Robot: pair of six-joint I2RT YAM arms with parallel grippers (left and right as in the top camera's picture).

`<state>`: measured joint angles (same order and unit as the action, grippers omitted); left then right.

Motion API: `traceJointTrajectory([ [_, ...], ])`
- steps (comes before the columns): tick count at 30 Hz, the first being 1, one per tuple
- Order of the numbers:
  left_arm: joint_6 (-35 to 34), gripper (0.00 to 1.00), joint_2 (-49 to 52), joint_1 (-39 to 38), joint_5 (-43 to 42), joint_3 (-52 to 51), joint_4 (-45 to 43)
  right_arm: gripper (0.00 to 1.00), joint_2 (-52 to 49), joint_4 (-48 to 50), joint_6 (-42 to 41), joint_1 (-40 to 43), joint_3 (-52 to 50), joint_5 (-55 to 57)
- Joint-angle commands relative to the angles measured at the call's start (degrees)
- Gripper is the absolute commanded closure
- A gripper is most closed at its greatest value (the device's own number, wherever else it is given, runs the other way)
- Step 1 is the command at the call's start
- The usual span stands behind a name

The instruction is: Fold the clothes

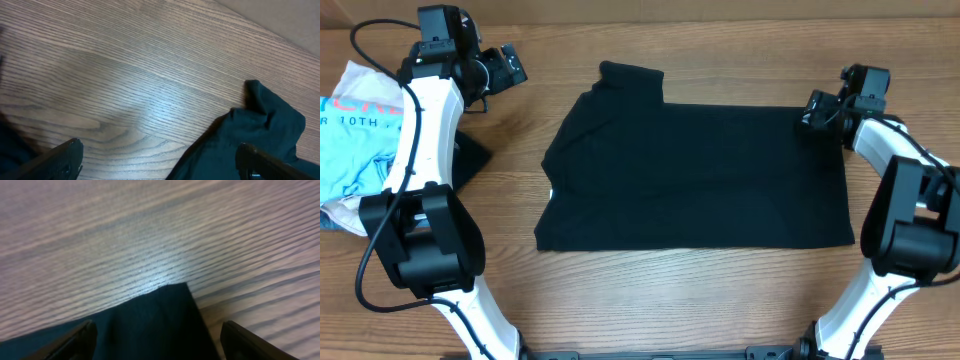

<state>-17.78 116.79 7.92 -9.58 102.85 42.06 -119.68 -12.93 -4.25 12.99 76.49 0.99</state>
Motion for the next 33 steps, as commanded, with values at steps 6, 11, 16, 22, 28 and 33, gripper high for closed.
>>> traceJointTrajectory([
  [6, 1.07, 0.0, -0.13, 0.2, 0.57, 0.79, -0.11, 0.33, -2.93, 2.38, 0.2, -0.11, 0.5, -1.11],
  [11, 1.09, 0.0, -0.13, 0.2, 0.57, 0.79, -0.11, 0.52, -2.93, 2.54, 0.2, -0.11, 0.5, -1.11],
  [16, 1.09, 0.0, -0.13, 0.2, 0.57, 0.79, -0.11, 0.53, -3.34, 2.14, 5.18, -0.11, 0.5, -1.03],
  [22, 1.09, 0.0, -0.13, 0.2, 0.59, 0.79, -0.09, 0.81, -3.89, 1.55, 7.72, -0.11, 0.46, 2.34],
  [28, 1.09, 0.0, -0.13, 0.2, 0.57, 0.79, -0.11, 0.81, -3.89, 1.29, 7.69, -0.11, 0.46, 2.32],
  [33, 1.09, 0.0, -0.13, 0.2, 0.57, 0.79, -0.11, 0.8, -3.89, 0.57, 7.69, -0.11, 0.46, 2.34],
])
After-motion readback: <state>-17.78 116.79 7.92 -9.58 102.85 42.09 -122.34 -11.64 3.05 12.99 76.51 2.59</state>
